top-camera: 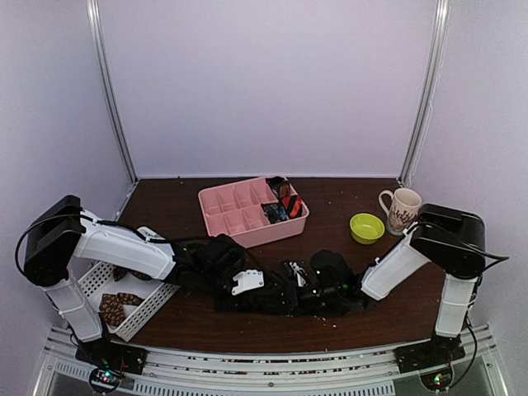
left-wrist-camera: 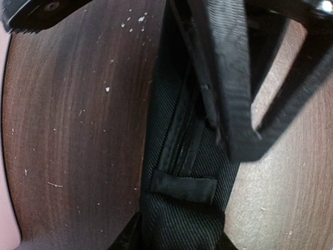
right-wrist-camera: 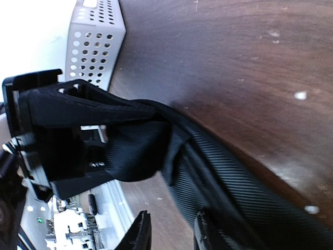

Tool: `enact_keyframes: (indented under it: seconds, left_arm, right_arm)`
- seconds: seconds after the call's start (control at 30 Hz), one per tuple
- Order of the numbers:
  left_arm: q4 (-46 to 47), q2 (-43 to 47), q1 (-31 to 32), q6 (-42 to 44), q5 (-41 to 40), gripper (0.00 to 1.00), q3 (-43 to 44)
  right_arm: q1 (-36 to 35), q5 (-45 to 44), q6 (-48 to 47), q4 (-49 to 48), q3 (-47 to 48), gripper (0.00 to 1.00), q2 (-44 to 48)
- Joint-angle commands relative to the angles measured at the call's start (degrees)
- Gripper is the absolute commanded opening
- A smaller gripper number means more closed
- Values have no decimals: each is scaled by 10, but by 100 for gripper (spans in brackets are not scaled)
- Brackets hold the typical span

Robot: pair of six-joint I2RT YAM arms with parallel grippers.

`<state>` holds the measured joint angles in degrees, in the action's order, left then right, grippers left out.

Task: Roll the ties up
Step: Roll the tie at the center of the board.

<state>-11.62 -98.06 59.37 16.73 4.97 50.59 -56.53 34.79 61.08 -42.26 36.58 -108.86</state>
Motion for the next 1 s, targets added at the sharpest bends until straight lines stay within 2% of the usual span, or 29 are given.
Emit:
enact_keyframes:
  seconds: [0.0,0.17,0.37,0.5,0.97]
  left_arm:
    - [-20,-16,5,-3,-5,36,-2]
    - [-16,-10,4,-3,-2,36,-6]
    - [-11,-6,4,-2,-2,37,-8]
    - [-7,-5,4,-3,0,37,-9]
    - [8,-5,4,-2,5,37,-16]
  right_arm:
    - [-12,-11,50,-49,26,33,8]
    - [-18,-16,98,-98,45,37,-24]
    - [-28,-30,109,-82,72,38,-44]
    - [-31,-35,133,-108,79,40,-67]
    - [-39,-69,186,-151,80,30,-110]
